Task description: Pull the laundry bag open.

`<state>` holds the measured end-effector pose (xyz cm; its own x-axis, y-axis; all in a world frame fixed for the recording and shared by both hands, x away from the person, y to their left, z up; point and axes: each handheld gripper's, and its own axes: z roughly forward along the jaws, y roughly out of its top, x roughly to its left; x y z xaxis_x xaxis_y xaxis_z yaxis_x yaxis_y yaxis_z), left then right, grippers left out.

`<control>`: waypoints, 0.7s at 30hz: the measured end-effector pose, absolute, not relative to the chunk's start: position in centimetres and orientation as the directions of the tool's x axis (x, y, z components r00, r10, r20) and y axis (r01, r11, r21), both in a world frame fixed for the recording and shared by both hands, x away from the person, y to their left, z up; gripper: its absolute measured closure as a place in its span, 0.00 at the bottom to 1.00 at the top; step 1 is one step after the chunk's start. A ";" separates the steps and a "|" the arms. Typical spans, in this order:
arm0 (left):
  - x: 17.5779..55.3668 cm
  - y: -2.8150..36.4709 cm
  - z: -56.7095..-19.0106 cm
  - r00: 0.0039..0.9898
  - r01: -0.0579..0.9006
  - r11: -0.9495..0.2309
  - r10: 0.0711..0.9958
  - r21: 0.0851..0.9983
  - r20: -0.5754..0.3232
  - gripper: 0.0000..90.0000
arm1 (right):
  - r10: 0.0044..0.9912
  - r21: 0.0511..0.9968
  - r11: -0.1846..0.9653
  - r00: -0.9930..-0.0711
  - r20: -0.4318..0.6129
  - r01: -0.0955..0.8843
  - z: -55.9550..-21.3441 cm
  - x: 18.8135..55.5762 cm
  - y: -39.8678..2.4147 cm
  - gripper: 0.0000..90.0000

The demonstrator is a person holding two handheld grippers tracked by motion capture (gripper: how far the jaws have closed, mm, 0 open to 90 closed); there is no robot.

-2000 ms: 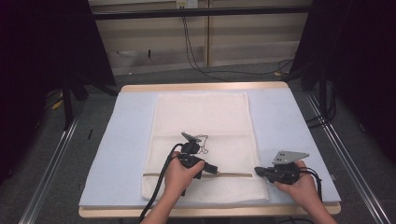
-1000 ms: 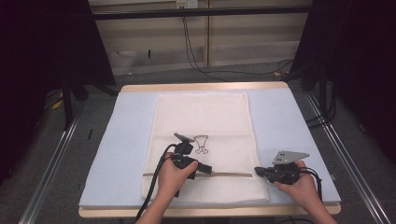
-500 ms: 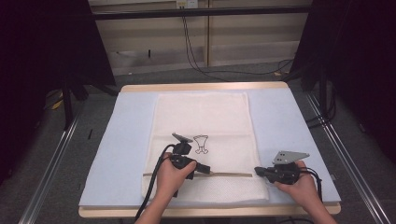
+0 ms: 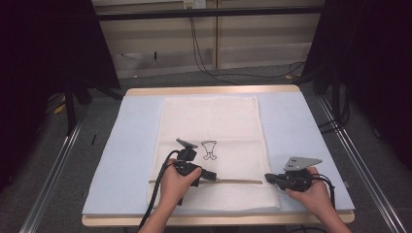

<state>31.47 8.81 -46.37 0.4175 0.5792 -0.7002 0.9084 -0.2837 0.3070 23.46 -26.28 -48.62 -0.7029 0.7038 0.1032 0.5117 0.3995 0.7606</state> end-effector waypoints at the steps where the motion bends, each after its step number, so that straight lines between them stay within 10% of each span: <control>1: 31.5 8.9 -46.4 0.416 0.909 -0.285 0.572 0.304 -0.707 0.97 | 0.703 0.760 0.400 -0.703 0.104 0.512 -48.6 23.5 -26.3 1.00; 21: 31.5 10.8 -46.1 0.392 0.920 -0.254 0.583 0.299 -0.712 0.97 | 0.702 0.760 0.400 -0.704 0.105 0.512 -48.6 23.4 -26.3 1.00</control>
<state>31.53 10.84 -46.11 0.3922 0.5828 -0.7117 0.9199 -0.2544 0.2985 23.44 -26.32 -48.63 -0.7042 0.7021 0.1055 0.5124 0.3998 0.7600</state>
